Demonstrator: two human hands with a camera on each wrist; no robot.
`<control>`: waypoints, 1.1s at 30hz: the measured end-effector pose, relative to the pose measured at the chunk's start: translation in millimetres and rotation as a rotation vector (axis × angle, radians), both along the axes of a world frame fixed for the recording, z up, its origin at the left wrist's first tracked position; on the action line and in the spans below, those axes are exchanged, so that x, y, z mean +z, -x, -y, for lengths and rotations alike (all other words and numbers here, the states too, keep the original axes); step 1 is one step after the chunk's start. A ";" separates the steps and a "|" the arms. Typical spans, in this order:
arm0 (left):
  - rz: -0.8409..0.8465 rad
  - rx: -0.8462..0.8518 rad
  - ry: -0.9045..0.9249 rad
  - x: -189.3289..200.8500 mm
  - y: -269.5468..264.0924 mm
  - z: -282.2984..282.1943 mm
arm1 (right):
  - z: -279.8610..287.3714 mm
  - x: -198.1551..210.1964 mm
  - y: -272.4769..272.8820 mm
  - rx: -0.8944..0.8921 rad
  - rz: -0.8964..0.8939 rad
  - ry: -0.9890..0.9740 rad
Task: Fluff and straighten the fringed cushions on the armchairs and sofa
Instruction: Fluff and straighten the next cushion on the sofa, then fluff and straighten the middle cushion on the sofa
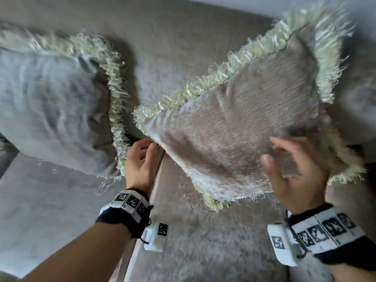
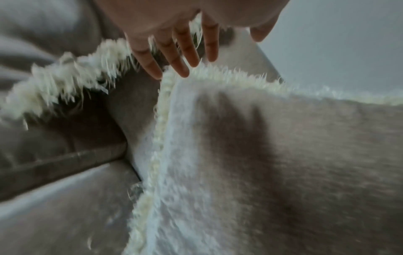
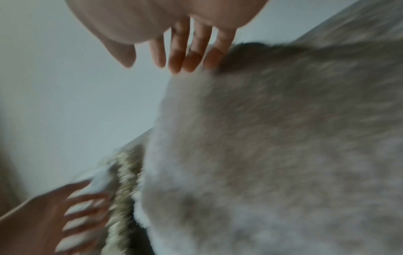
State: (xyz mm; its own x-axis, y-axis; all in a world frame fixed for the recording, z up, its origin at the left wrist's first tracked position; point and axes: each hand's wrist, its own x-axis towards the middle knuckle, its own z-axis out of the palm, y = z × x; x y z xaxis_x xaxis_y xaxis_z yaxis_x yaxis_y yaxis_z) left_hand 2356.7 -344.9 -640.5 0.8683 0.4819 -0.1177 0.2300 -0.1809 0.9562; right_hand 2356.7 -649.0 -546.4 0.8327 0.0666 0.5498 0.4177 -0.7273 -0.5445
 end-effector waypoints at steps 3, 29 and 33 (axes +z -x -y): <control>-0.070 -0.135 -0.234 39.6 9.7 -43.2 | -57.9 9.0 1.7 0.154 -0.136 0.024; -0.453 -0.769 -0.914 134.9 31.5 -487.5 | -524.1 48.4 -11.6 0.220 -0.839 0.762; -0.417 -0.748 -0.900 123.6 17.9 -503.5 | -532.2 30.2 -16.7 0.172 -0.828 0.649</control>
State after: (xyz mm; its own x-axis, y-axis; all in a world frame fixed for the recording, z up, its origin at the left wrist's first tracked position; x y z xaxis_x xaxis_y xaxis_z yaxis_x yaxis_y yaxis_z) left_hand 2338.9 158.6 -516.9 0.9403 -0.0629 -0.3346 0.0441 -0.9520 0.3029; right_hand 2373.5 -116.8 -516.1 0.8823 0.2956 -0.3662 0.2194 -0.9468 -0.2355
